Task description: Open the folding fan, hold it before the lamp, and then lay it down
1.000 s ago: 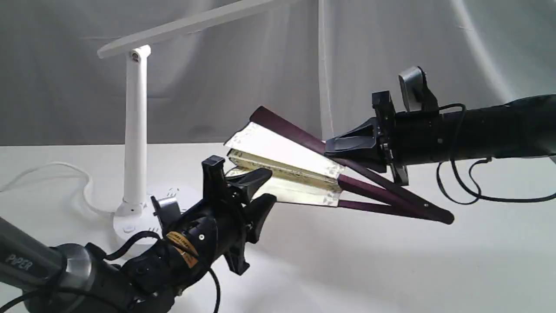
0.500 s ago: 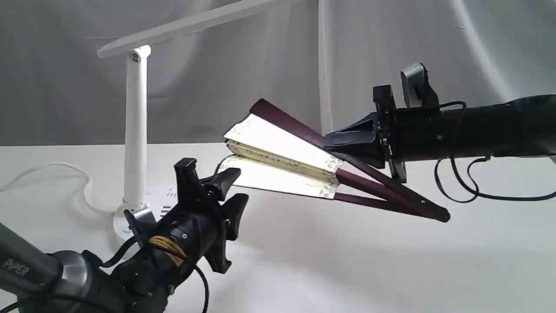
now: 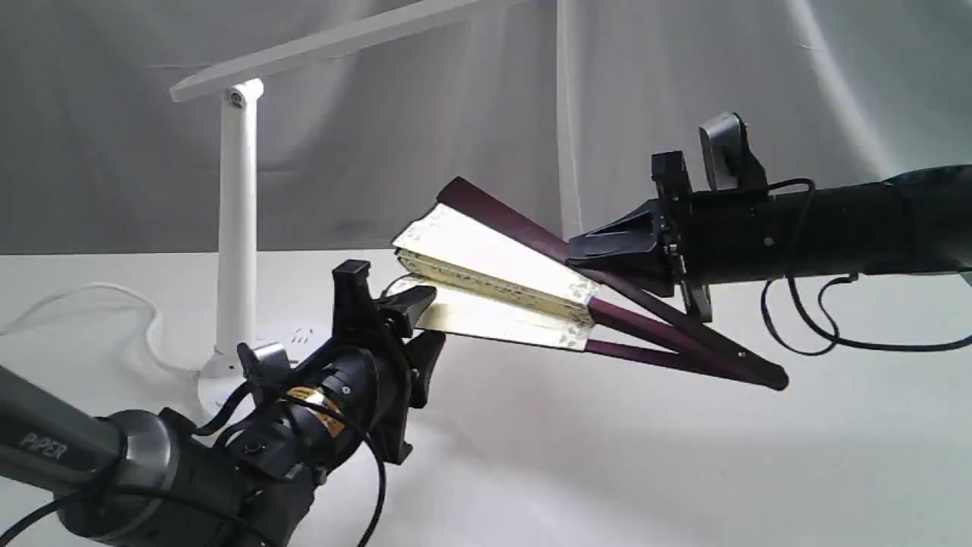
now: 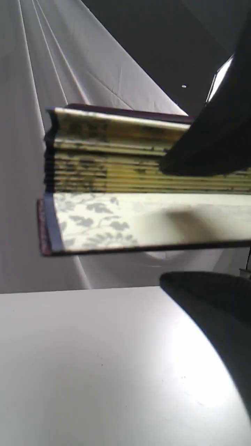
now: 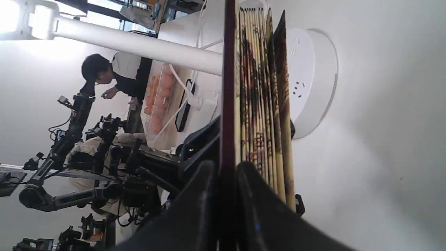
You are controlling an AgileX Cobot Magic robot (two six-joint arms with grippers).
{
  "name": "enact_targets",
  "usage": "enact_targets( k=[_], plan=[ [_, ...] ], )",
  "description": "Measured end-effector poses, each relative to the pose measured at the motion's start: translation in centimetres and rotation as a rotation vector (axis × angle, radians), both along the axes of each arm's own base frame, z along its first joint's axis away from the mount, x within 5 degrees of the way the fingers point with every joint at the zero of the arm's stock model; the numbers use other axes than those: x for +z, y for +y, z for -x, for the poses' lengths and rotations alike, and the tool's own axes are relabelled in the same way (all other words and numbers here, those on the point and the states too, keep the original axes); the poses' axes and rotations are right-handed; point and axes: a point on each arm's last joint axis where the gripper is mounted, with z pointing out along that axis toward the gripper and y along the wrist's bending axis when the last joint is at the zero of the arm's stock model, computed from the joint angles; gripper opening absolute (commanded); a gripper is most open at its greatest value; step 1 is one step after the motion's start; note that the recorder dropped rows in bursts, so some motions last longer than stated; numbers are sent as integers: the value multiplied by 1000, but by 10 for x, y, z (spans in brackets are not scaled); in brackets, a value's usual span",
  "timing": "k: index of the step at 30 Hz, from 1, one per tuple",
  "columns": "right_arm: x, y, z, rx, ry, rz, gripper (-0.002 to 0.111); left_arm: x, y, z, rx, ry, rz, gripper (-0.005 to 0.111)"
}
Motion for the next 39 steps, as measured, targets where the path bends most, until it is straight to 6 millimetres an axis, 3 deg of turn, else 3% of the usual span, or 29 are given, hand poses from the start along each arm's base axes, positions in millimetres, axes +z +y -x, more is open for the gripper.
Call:
enact_targets(
  k=[9, 14, 21, 25, 34, 37, 39],
  plan=[
    [0, 0, 0, 1, 5, 2, 0, -20, -7, -5, -34, -42, 57, 42],
    [-1, 0, 1, 9, 7, 14, 0, -28, -7, -3, -38, -49, 87, 25],
    [-2, 0, 1, 10, 7, 23, 0, -27, -7, -4, -32, -57, 96, 20],
    [-3, 0, 1, 11, 8, 28, 0, -26, -6, -5, -24, -65, 109, 0],
    [-5, -1, 2, 16, 17, 58, 0, -25, -7, -4, -44, -76, 112, 0],
    [-5, -1, 2, 17, 19, 59, 8, -25, -7, -4, -48, -67, 129, 0],
    [-5, -1, 2, 15, 25, 57, 20, -25, -7, -4, -53, -57, 143, 0]
  ],
)
